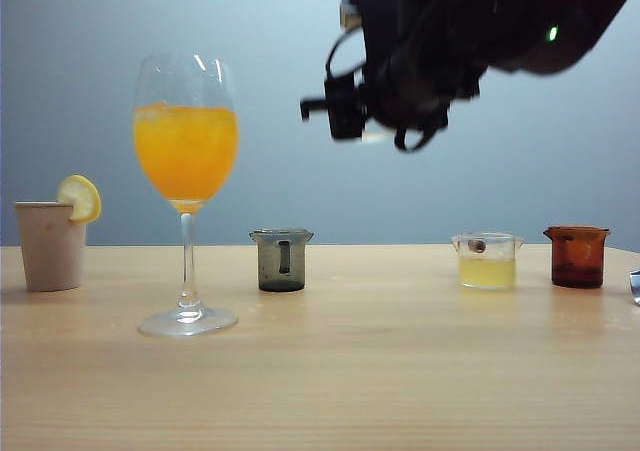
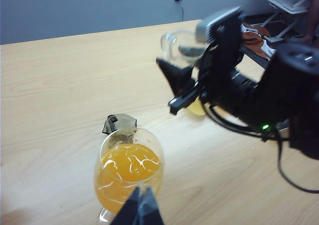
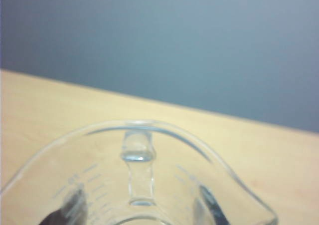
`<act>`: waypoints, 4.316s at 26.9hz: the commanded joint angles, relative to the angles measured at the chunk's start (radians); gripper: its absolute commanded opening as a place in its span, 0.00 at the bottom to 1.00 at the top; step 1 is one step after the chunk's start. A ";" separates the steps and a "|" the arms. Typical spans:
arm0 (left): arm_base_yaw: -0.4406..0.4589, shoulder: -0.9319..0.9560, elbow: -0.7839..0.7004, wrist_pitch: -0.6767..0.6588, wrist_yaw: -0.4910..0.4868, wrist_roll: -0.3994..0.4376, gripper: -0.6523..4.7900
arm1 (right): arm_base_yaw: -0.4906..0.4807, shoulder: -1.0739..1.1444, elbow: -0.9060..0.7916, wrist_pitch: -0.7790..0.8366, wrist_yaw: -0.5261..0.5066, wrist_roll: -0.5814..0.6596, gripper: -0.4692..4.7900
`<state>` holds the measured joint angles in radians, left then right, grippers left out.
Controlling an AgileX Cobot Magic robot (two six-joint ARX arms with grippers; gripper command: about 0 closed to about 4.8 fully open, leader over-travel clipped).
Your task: Pick up the second measuring cup from the left, pour the orange juice inside into the goblet, and finally put the measuring cup back in its original place.
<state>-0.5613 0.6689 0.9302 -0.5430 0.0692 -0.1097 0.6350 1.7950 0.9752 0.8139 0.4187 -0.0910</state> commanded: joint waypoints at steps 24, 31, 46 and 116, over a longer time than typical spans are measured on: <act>-0.001 -0.001 0.003 -0.002 0.006 -0.003 0.11 | -0.024 0.269 0.005 0.182 0.013 0.145 0.19; -0.001 -0.001 0.003 -0.002 0.006 -0.003 0.11 | -0.035 0.275 0.006 0.178 0.008 0.145 0.19; -0.001 -0.001 0.003 -0.002 0.006 -0.003 0.11 | -0.043 0.333 0.014 0.199 -0.035 0.145 0.19; -0.001 -0.001 0.003 -0.005 0.006 -0.003 0.11 | -0.022 0.355 0.060 -0.038 -0.077 0.143 0.68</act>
<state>-0.5613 0.6689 0.9302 -0.5613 0.0700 -0.1097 0.6106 2.1582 1.0363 0.7914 0.3401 0.0540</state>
